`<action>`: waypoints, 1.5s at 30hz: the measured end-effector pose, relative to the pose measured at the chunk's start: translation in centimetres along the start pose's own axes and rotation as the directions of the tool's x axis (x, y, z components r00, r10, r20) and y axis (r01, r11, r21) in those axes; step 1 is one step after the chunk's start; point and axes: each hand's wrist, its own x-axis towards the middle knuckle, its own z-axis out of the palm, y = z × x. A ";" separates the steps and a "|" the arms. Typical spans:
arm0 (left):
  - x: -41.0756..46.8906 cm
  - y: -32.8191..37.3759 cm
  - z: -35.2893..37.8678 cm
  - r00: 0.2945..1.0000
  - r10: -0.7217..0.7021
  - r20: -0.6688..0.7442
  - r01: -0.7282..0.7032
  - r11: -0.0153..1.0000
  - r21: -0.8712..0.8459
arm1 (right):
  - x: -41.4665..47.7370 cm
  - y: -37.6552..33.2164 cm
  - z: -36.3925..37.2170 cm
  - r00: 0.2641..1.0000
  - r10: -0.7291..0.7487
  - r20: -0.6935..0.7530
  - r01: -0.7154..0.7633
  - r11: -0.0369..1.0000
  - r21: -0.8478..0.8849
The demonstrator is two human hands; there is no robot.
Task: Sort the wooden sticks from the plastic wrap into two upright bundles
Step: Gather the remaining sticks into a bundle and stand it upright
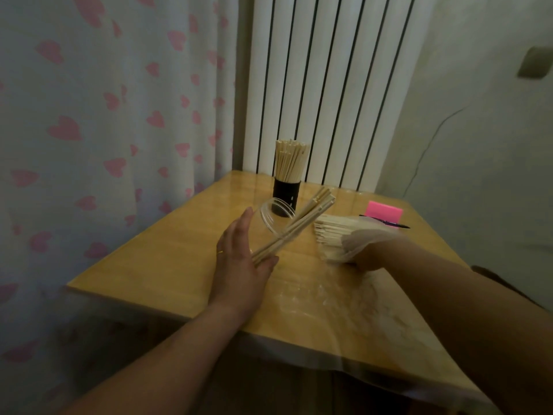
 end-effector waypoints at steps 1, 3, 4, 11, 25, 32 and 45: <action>0.0 0.0 0.0 1.000 -0.004 0.001 0.004 1.000 0.000 | 0.3 0.1 0.2 1.000 -0.008 0.003 0.008 1.000 -0.024; 0.0 0.0 0.0 1.000 -0.010 0.001 0.010 1.000 -0.001 | -0.8 -0.6 -0.4 1.000 -0.022 0.017 0.023 0.999 -0.049; 0.0 0.0 0.0 1.000 -0.012 0.001 0.012 1.000 -0.006 | -1.7 -1.1 -1.1 0.999 -0.033 0.028 0.035 0.998 -0.061; -0.1 0.2 -0.2 1.000 -0.020 0.006 0.020 1.000 -0.004 | -4.4 -2.5 -1.5 0.992 -0.104 0.071 0.113 0.984 -0.137; -0.2 0.4 -0.3 1.000 -0.018 0.017 0.017 1.000 0.016 | -10.6 -1.9 1.0 0.981 -0.111 -0.160 0.124 0.989 0.075; -0.3 0.7 -0.4 0.999 -0.031 0.018 0.031 0.999 0.022 | -11.0 -3.4 -0.4 0.978 -0.192 -0.075 0.188 0.980 -0.065; -0.3 0.7 -0.4 1.000 -0.011 0.026 0.011 1.000 0.029 | -16.5 -4.3 -1.4 0.792 0.122 -0.599 0.200 0.874 0.442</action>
